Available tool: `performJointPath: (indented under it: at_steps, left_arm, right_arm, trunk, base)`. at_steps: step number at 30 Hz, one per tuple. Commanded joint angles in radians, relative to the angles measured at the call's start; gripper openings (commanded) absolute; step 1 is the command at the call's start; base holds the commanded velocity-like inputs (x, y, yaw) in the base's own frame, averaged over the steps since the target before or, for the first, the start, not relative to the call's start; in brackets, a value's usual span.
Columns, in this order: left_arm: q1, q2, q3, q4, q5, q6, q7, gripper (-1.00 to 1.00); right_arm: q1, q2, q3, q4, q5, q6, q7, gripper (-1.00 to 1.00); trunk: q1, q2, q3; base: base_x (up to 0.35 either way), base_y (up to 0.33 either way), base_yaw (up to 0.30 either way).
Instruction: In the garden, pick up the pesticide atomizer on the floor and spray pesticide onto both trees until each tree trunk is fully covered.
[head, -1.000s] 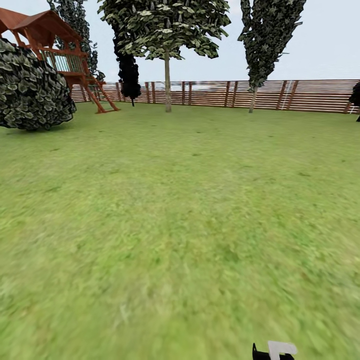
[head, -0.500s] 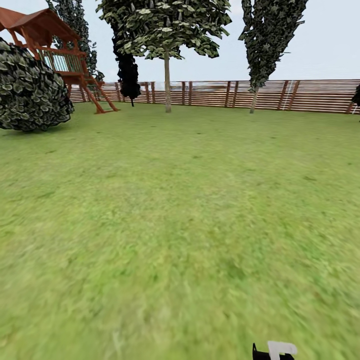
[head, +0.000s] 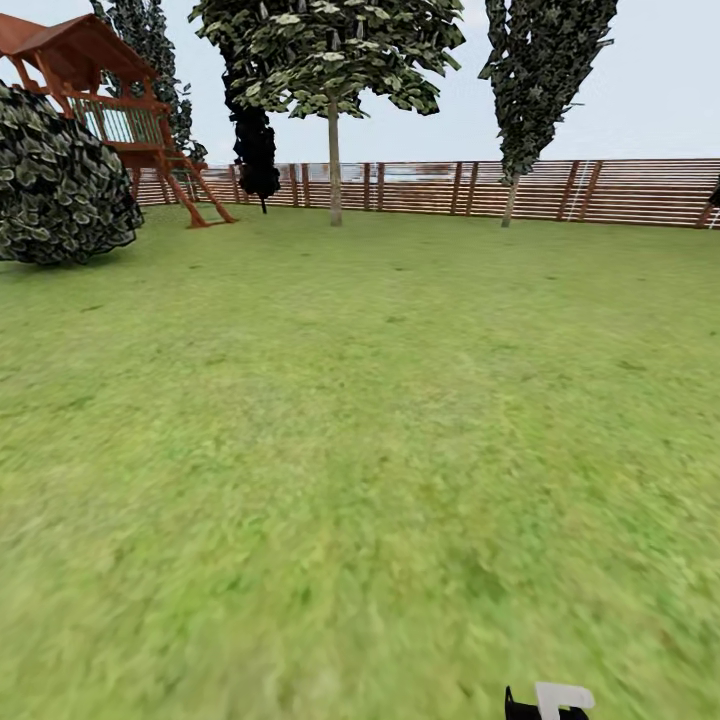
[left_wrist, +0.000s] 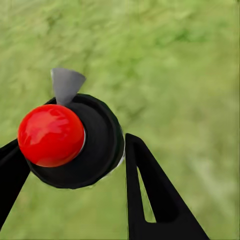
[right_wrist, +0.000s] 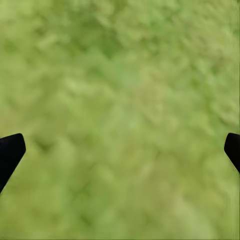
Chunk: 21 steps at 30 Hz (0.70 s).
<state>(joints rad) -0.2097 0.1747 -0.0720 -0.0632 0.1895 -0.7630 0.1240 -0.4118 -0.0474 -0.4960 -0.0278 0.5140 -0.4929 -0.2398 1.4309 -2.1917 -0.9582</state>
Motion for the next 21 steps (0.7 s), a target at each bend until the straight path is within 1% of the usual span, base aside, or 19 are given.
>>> performJointPath:
  at_steps: [1, 21]
  left_arm:
    - [0.0, 0.0, -0.008, 0.0, 0.005, -0.002, 0.005, -1.0]
    - [0.0, 0.0, -0.008, 0.002, 0.005, -0.002, 0.005, -1.0]
  right_arm:
    - [-0.001, 0.0, -0.006, 0.002, 0.011, -0.003, -0.006, 1.0]
    - [-0.001, 0.0, -0.006, 0.002, 0.011, -0.003, -0.006, 1.0]
  trunk:
    - [0.0, 0.0, -0.001]
    - [0.0, 0.0, -0.001]
  base:
    - [0.34, 0.0, 0.0]
    - [0.34, 0.0, 0.0]
